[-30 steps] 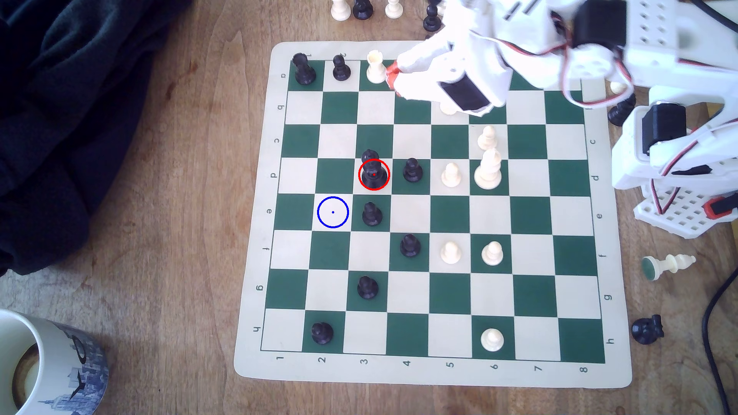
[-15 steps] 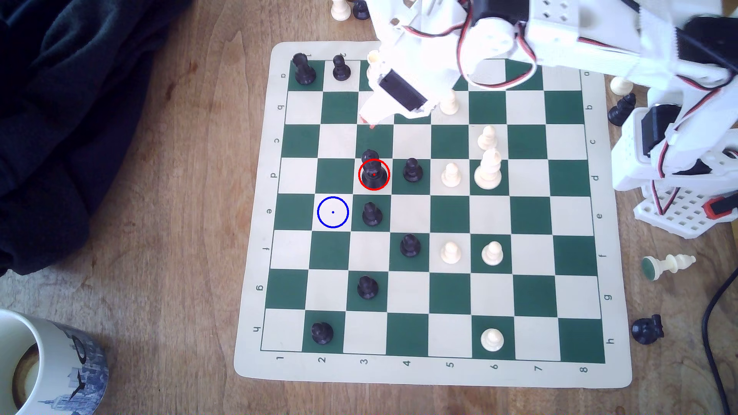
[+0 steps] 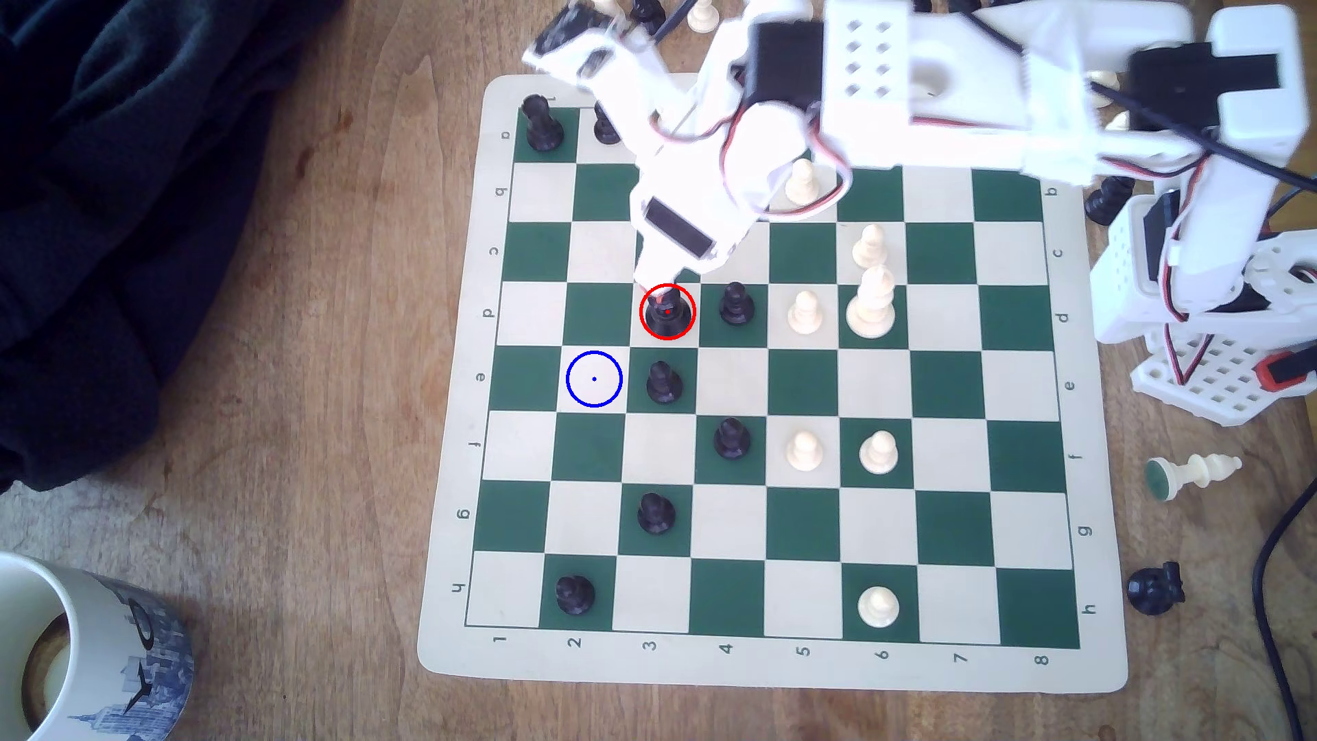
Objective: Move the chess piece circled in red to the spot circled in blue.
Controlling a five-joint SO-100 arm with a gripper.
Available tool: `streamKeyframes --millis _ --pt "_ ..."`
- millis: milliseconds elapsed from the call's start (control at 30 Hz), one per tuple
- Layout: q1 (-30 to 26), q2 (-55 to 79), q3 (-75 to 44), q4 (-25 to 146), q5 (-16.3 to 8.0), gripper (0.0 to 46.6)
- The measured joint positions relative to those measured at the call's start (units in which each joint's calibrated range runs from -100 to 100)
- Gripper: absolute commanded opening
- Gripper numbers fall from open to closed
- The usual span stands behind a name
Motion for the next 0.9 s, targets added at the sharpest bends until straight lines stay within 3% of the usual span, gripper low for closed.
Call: streamKeyframes --millis 900 --pt "-0.81 9.05 -1.63 -3.27 0.00 16.7"
